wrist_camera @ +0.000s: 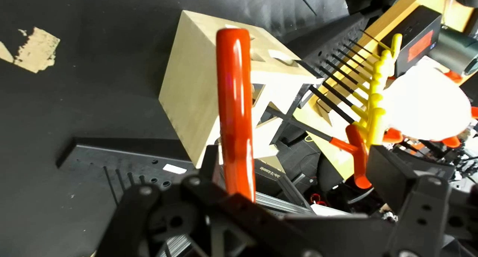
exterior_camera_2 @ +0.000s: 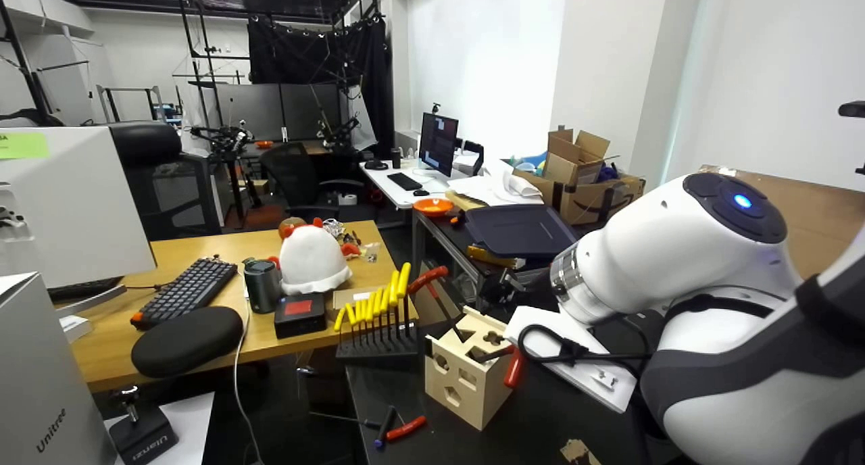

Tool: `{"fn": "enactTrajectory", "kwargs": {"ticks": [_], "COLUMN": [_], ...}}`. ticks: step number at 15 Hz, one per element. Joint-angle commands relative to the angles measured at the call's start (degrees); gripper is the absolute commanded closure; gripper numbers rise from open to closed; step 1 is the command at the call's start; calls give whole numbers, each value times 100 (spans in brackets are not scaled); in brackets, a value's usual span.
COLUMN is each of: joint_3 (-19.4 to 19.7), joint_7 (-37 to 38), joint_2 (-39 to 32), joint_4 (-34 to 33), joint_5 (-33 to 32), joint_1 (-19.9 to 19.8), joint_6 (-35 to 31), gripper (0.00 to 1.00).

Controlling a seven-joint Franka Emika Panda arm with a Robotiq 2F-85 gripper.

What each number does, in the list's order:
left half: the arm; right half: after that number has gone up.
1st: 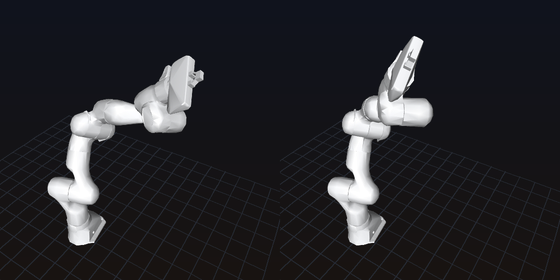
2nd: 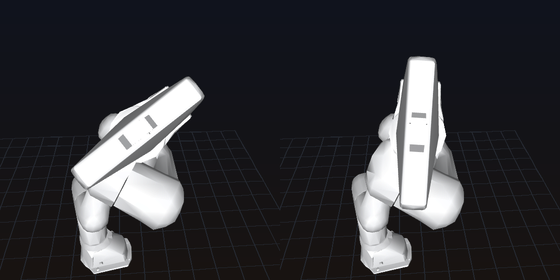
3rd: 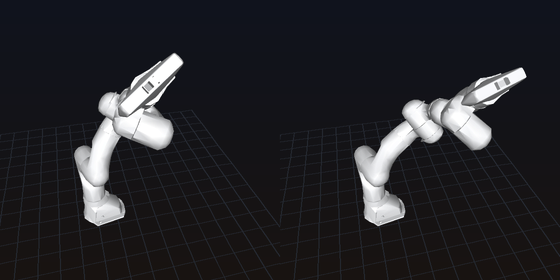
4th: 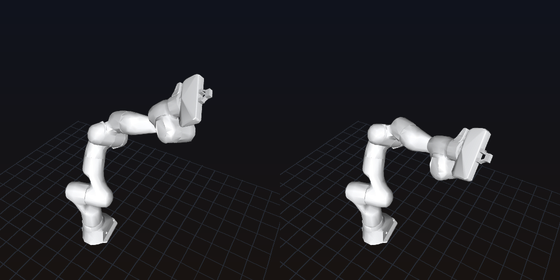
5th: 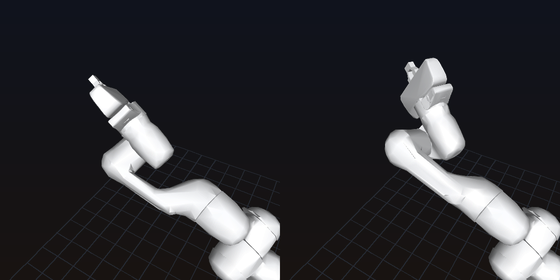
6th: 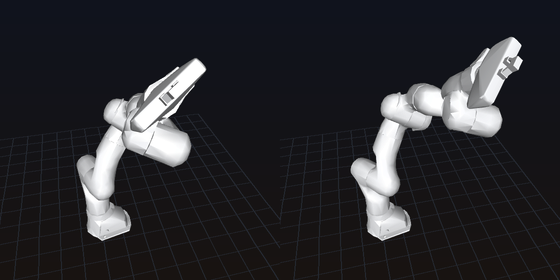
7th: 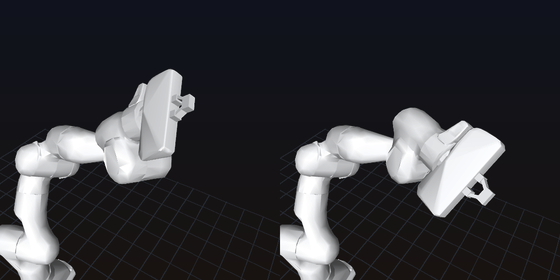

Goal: Pick up the orange object and put it on the holder.

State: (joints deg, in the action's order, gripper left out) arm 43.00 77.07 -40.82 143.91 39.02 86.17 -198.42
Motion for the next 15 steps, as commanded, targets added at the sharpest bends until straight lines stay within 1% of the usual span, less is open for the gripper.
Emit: {"fn": "enactTrajectory", "kwargs": {"ticks": [1,7,10,11,15], "joint_3": [15,-76,-173,-220,-702], "joint_7": [235,585,749,796,1056], "joint_2": [367,550,645,665,733], "joint_4": [164,272,332,323,265], "joint_5": [-185,-388,-596,-718,-1336], "joint_1": [-34,-192,-367,-452,-1150], "joint_6": [1,8,9,10,12], "gripper": [0,0,0,0,0]}}
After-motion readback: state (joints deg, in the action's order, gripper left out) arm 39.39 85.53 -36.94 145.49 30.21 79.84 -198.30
